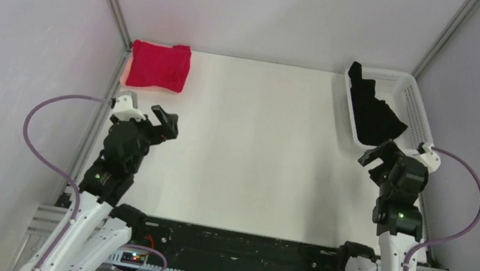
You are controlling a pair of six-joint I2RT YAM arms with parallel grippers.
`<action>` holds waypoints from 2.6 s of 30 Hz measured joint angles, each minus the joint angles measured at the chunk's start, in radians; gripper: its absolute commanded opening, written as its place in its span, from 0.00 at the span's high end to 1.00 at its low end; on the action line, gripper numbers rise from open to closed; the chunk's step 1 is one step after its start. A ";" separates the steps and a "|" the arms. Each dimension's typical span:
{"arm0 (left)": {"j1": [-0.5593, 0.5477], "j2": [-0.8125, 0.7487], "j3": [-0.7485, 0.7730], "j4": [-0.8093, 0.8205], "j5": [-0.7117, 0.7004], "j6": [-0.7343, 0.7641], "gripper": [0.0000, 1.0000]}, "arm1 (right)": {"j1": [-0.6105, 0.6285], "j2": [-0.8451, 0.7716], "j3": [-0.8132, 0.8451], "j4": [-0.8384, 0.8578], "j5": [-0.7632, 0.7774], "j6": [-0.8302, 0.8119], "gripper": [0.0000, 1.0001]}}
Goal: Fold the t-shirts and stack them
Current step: Grab crumpled tshirt from bin with the right arm, then move the tshirt to the center of the board
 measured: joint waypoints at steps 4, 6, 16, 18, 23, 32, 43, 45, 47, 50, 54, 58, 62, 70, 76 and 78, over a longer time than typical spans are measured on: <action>-0.001 0.008 0.000 0.003 -0.023 0.000 0.00 | 0.000 0.023 0.000 0.036 -0.024 -0.011 0.00; -0.001 0.030 0.002 0.006 -0.026 -0.003 0.00 | 0.002 0.053 0.002 0.072 -0.038 -0.021 0.01; -0.001 0.210 0.034 0.036 -0.023 -0.007 0.00 | -0.002 0.650 0.385 0.200 -0.229 -0.331 0.01; -0.001 0.225 0.034 0.051 -0.021 -0.005 0.00 | -0.004 0.812 0.535 0.206 -0.280 -0.417 0.01; -0.001 0.255 0.034 0.088 -0.011 0.012 0.00 | -0.023 1.174 0.882 0.135 -0.339 -0.577 0.03; -0.002 0.304 0.034 0.129 0.007 0.035 0.00 | -0.043 1.606 1.350 -0.079 -0.387 -0.642 0.62; -0.002 0.249 0.006 0.137 0.026 0.034 0.00 | -0.063 1.595 1.402 -0.087 -0.554 -0.511 1.00; -0.002 0.201 -0.018 0.137 0.031 0.027 0.00 | -0.063 1.521 1.402 -0.077 -0.557 -0.470 1.00; -0.002 0.157 -0.043 0.137 0.034 0.018 0.00 | -0.063 1.422 1.402 -0.046 -0.573 -0.427 1.00; -0.002 0.103 -0.075 0.137 0.042 0.006 0.00 | -0.047 1.258 1.423 0.025 -0.640 -0.360 1.00; -0.002 0.044 -0.101 0.132 0.056 -0.010 0.00 | 0.055 1.082 1.555 0.129 -0.738 -0.291 1.00; -0.002 -0.002 -0.114 0.130 0.060 -0.029 0.00 | 0.244 0.966 1.630 0.216 -0.817 -0.257 1.00; -0.002 -0.027 -0.114 0.117 0.060 -0.051 0.00 | 0.391 0.905 1.617 0.256 -0.868 -0.244 1.00; -0.002 -0.076 -0.114 0.016 0.035 -0.113 0.00 | 0.506 0.797 1.155 0.306 -0.797 -0.245 0.99; -0.002 -0.101 -0.130 -0.058 0.000 -0.152 0.00 | 0.454 0.698 0.544 0.315 -0.457 -0.202 0.62; -0.002 -0.089 -0.138 -0.081 -0.001 -0.164 0.00 | 0.411 0.740 0.454 0.270 -0.371 -0.171 0.37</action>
